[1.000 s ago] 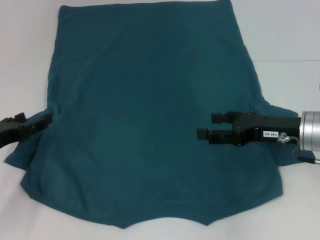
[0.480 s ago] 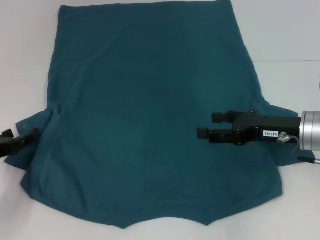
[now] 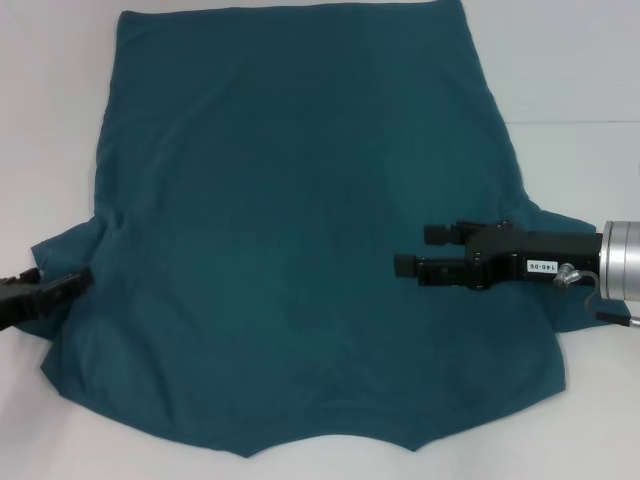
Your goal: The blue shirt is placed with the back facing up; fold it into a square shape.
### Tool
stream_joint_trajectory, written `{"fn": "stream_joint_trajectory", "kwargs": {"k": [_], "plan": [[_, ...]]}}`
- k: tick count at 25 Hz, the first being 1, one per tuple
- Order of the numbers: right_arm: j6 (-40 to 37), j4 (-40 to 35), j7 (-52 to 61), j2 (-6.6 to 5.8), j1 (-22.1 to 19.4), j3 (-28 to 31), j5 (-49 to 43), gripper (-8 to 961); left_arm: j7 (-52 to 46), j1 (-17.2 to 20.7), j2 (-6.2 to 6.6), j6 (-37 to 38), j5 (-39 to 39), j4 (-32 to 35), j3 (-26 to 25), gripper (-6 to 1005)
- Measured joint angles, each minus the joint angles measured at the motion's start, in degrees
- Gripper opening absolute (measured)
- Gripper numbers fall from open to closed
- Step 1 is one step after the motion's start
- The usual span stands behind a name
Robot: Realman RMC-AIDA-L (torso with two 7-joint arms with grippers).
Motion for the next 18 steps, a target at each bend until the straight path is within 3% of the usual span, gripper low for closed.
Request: {"fn": "stream_joint_trajectory", "kwargs": {"k": [9,14,18], "plan": [[-0.27,0.04,-0.04,0.0,-0.07,0.0,0.0,913,-1.6,-0.35,0.02,-1.58,0.63,-0.02,-0.33,837],[-0.35,0.1,-0.04,0.0,-0.35,0.0,-0.01,913,-1.62,-0.36,0.02,-1.72,0.63,-0.01,-0.22,649],[-0.39,0.12,0.0,0.0,-0.41,0.0,0.0,912,-1.62,-0.47,0.02,-1.76,0.63,-0.02,-0.22,412]]}}
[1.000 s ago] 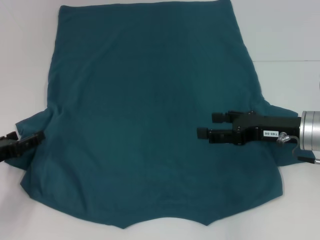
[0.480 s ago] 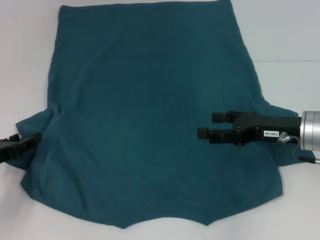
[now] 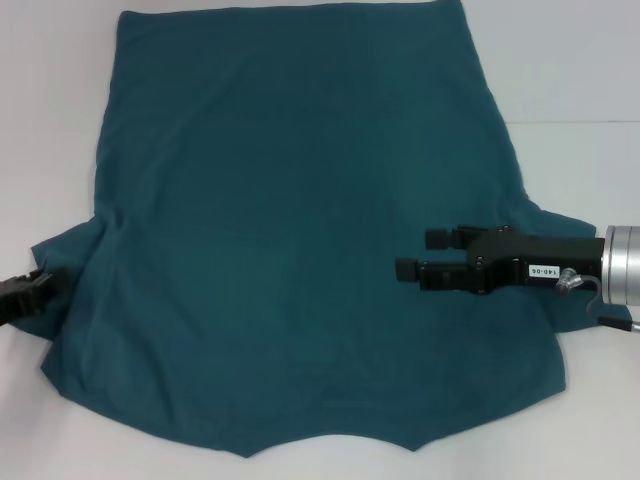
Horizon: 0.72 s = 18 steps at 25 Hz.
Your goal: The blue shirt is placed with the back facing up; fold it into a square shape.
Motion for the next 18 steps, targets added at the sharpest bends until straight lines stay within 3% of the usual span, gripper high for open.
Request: {"fn": "stream_joint_trajectory", "kwargs": {"k": [4,10,18], "plan": [[0.0,0.01,0.0,0.0,0.0,0.0,0.0,912,0.0,-0.27,0.01,-0.1,0.02,-0.01,0.08,174],[0.02,0.17,0.0,0.05,0.06,0.0,0.0,912,-0.12,-0.7,0.27,-1.31,0.49,0.06,0.09,3],[0.25,0.89,-0.02,0.09,0.07,-0.24,1.23,912,-1.29,-2.51,1.0,-4.87,3.19,0.57,-0.1,3]]}}
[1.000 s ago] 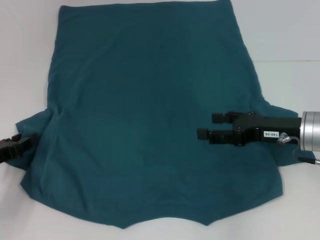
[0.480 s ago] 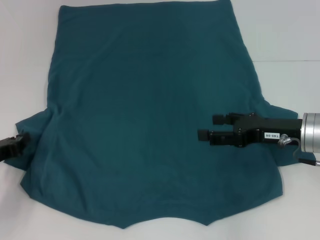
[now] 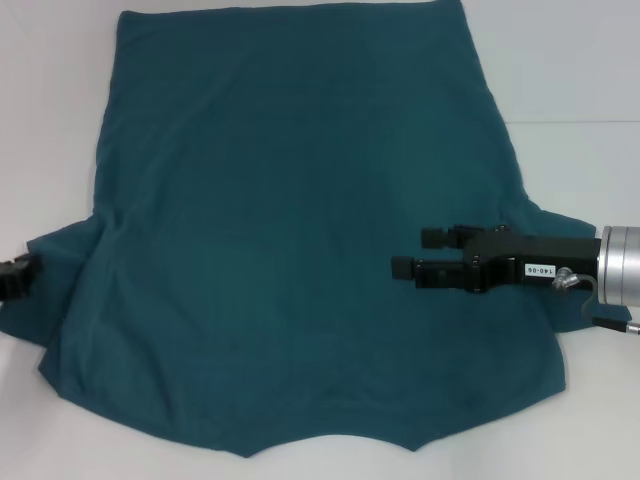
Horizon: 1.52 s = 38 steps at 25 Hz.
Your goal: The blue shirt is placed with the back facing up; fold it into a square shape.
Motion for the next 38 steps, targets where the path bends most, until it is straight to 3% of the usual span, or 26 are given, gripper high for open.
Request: {"fn": "stream_joint_trajectory", "kwargs": {"k": [5,25,38], "plan": [[0.04,0.34,-0.07,0.0,-0.07,0.14,0.12,912,-0.27,-0.57,0.93,-1.42,0.54,0.97,-1.1,2],[0.2,0.61,-0.5,0.0,0.04,0.25,0.62,911,-0.39,-1.76,1.5,-7.76,2.46,2.41,-0.47,3],[0.19,0.62,-0.51,0.0,0.08,0.04,0.77,911,0.35,-3.59,1.87,-8.01,2.62,2.84,-0.06,2]]}}
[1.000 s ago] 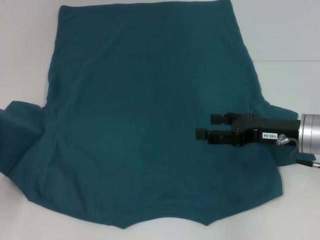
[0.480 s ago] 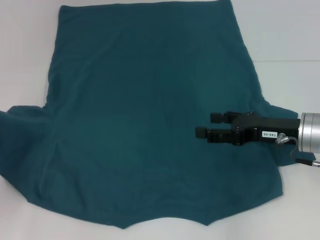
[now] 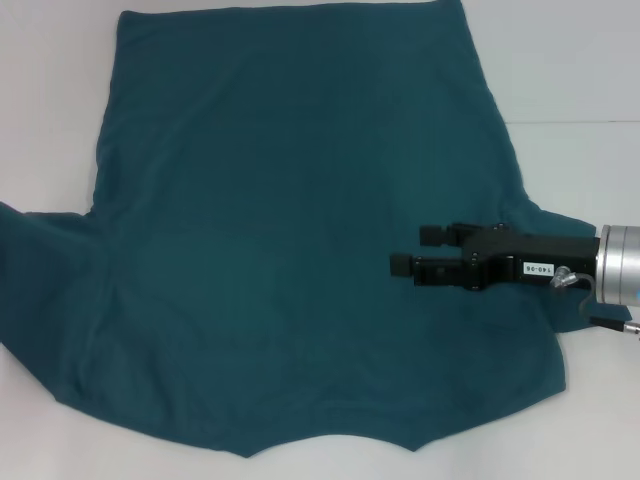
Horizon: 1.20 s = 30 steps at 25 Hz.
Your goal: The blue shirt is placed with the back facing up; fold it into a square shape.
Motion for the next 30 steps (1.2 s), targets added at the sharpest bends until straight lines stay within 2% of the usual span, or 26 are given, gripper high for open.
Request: {"fn": "stream_joint_trajectory", "kwargs": {"k": [5,7,12,17,25,30], "plan": [[0.01,0.0,0.0,0.0,0.06,-0.14,0.03,910,-0.58,0.59,-0.68,2.41,-0.01,1.1,0.41,3],[-0.02,0.04,0.0,0.0,0.04,-0.15,0.03,910,-1.77,1.44,-1.06,6.5,-0.02,2.59,0.43,3],[-0.09,0.14,0.0,0.0,-0.05,-0.24,0.03,910,-5.44,2.75,-1.06,18.66,0.0,6.36,0.41,3],[-0.21,0.17,-0.17,0.0,-0.18,-0.32,0.04,910,-7.41,2.62,-1.39,26.23,-0.24,8.32,0.41,3],[-0.45,0.66,-0.77,0.0,-0.35,-0.33,-0.03,910,-8.93,0.05,-2.77,28.95,-0.64,7.18,0.63,2],[-0.45,0.87,-1.45,0.0,-0.36,-0.4,-0.24,910,-9.1,-3.06,-2.79,27.09,-1.39,-0.17,1.67,2]]}}
